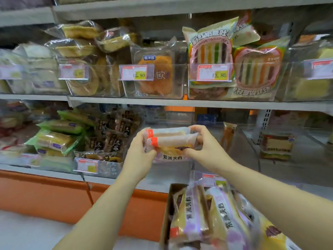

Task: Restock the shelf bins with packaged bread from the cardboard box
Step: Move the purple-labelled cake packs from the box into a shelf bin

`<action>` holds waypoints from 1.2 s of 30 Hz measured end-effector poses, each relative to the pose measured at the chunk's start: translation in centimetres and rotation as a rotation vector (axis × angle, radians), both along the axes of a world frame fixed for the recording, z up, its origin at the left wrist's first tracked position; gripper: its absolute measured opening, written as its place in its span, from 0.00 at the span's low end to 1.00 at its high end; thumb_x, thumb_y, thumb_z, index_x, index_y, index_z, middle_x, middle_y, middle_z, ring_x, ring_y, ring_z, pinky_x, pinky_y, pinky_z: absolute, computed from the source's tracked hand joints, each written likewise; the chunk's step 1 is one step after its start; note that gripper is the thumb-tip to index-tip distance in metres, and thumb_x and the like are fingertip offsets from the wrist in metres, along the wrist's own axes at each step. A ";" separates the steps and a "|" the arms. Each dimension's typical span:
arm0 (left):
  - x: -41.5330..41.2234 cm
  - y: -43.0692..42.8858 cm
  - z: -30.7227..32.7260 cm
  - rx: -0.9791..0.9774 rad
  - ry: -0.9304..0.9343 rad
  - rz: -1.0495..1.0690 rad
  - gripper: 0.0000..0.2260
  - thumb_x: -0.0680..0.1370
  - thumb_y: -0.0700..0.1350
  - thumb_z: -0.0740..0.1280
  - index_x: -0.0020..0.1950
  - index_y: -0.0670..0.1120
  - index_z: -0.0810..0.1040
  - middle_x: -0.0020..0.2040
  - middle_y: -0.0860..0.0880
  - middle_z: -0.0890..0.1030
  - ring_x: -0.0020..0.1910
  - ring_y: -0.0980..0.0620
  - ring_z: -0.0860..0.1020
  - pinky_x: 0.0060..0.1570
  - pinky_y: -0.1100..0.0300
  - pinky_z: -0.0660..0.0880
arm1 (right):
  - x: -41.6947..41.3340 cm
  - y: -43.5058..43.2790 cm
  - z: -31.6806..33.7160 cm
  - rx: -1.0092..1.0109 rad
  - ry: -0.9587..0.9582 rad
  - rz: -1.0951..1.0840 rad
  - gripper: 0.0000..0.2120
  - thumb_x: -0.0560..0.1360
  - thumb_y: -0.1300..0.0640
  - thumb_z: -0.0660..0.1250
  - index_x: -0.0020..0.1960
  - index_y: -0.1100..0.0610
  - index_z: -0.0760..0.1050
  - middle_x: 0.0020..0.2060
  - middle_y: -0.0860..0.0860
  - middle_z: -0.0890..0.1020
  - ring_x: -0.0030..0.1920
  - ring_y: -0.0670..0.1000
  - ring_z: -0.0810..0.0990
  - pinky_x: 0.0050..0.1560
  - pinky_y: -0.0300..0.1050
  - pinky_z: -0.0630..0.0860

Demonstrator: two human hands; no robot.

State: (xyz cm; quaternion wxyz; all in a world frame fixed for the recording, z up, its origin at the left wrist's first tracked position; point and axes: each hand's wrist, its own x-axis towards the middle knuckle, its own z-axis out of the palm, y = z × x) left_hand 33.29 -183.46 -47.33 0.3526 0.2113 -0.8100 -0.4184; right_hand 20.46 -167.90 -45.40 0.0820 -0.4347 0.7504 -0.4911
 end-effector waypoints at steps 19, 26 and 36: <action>-17.7 -13.4 -8.5 -0.043 -0.558 -0.127 0.25 0.68 0.37 0.75 0.59 0.38 0.66 0.49 0.48 0.76 0.50 0.47 0.78 0.48 0.53 0.77 | -11.5 -10.6 -4.0 0.418 0.253 -0.208 0.24 0.73 0.57 0.71 0.67 0.49 0.70 0.66 0.48 0.72 0.64 0.48 0.71 0.56 0.36 0.64; -19.1 -14.2 -8.8 -0.008 -0.624 -0.269 0.36 0.71 0.43 0.75 0.70 0.40 0.56 0.57 0.43 0.76 0.53 0.44 0.78 0.52 0.51 0.78 | -7.7 -6.8 -4.8 0.402 0.201 -0.183 0.32 0.72 0.56 0.71 0.72 0.50 0.62 0.69 0.50 0.67 0.65 0.46 0.68 0.52 0.25 0.61; -20.3 -14.3 -10.2 -0.037 -0.473 -0.184 0.33 0.68 0.49 0.76 0.61 0.45 0.56 0.54 0.44 0.75 0.51 0.44 0.77 0.51 0.49 0.76 | -8.9 -6.7 -6.2 0.485 0.215 -0.178 0.27 0.73 0.58 0.69 0.70 0.49 0.66 0.77 0.48 0.50 0.76 0.45 0.52 0.61 0.28 0.53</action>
